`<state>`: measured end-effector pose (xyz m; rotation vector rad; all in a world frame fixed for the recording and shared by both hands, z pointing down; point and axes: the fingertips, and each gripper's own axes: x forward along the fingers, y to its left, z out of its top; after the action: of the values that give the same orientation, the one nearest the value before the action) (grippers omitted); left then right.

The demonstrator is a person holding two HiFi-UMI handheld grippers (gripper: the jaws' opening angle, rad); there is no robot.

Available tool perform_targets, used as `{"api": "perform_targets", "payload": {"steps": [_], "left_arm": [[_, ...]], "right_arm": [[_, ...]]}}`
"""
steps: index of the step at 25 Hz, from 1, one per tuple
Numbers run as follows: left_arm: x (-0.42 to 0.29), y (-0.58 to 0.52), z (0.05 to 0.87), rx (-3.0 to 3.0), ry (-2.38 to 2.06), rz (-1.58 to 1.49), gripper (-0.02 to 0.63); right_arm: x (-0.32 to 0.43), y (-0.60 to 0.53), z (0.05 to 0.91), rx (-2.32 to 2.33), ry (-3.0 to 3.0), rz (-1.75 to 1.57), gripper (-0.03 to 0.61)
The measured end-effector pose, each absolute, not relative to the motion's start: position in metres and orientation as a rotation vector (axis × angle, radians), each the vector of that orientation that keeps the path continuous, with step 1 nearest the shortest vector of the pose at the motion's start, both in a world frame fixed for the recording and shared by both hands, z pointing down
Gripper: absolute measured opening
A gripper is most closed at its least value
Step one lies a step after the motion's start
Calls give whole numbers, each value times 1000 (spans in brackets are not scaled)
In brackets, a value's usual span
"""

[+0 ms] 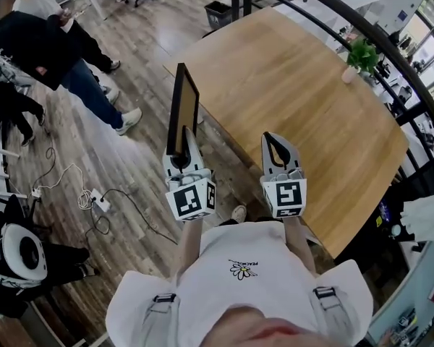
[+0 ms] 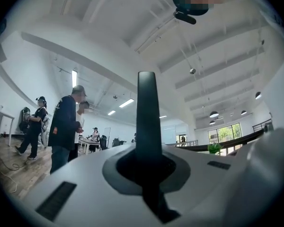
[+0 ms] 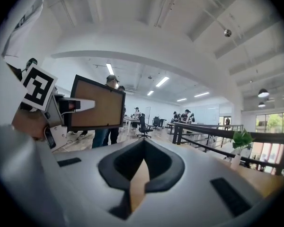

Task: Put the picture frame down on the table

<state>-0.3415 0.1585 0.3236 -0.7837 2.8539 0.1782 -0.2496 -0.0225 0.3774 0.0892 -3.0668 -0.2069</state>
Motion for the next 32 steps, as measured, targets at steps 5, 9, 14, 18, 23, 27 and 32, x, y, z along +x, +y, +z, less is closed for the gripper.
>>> {"api": "perform_targets", "payload": {"steps": [5,9,14,18,23,27,32], "left_arm": [[-349,162,339,-727,2908,193,23],[-345,157,346,-760,2921,55,23],[-336,139,348,-855,2897,20,23],[-323,94,341,-1014,2825,21,23],[-299,21,338,-1254,2732,-6,23],[-278,-30,333,-1399,2654,9,23],[-256,-77,331,-1600,2538,51,23]], "right_arm": [[-255,-40,378,102,-3064,-213,6],[-260,-54,379,129,-3069,-189,6],[-239,-65,380,226,-3069,-159,6],[-215,-85,380,311,-3067,-120,6],[-172,-133,373,560,-3045,-76,6],[-135,-166,372,715,-3027,14,6],[-91,-196,370,965,-2993,93,6]]}}
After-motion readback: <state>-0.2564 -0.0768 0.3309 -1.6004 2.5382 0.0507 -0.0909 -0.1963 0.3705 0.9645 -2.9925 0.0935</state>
